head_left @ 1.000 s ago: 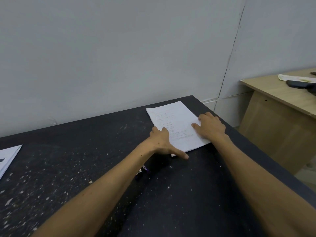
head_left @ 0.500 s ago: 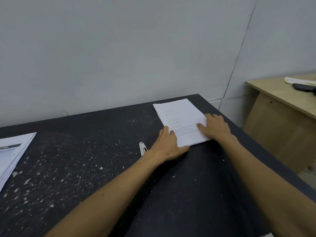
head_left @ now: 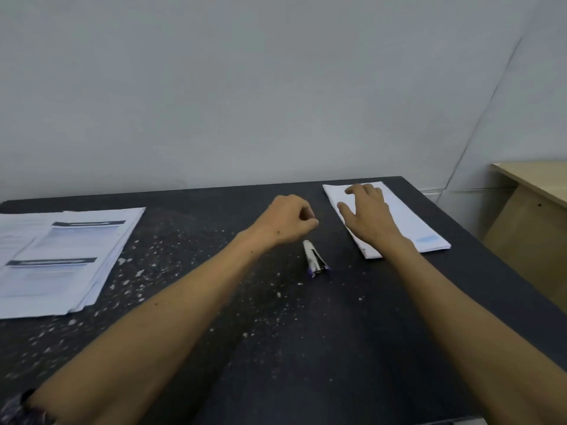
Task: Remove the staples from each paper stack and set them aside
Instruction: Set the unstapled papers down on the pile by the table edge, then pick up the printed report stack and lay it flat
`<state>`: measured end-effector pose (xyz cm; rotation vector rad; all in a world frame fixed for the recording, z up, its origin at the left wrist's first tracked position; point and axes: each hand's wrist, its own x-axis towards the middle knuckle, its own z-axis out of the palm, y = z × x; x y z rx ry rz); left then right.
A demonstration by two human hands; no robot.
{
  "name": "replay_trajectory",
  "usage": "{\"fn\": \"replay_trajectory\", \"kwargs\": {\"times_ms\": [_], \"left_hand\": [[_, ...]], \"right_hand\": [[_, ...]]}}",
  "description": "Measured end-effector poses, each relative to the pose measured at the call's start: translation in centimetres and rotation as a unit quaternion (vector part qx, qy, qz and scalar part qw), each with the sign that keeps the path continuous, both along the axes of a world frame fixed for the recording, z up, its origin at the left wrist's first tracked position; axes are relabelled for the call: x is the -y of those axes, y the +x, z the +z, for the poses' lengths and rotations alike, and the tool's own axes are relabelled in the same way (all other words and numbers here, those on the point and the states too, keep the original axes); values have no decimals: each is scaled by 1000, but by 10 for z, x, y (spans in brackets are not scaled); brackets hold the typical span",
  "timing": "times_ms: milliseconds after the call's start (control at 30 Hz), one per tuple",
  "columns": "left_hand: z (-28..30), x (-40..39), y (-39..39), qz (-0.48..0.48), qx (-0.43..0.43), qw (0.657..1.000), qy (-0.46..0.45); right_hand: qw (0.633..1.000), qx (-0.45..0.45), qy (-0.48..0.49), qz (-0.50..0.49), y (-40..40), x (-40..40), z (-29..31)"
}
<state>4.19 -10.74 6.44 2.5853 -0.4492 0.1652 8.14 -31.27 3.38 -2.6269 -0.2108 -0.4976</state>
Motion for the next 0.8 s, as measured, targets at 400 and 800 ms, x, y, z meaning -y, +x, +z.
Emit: {"fn": "replay_trajectory", "kwargs": {"times_ms": [400, 800], "left_hand": [[-17, -236, -68, 241, 32, 970, -4], [-96, -337, -107, 378, 3, 925, -32]], "right_hand": [[968, 83, 114, 209, -42, -195, 1], [904, -228, 245, 266, -82, -343, -33]]}}
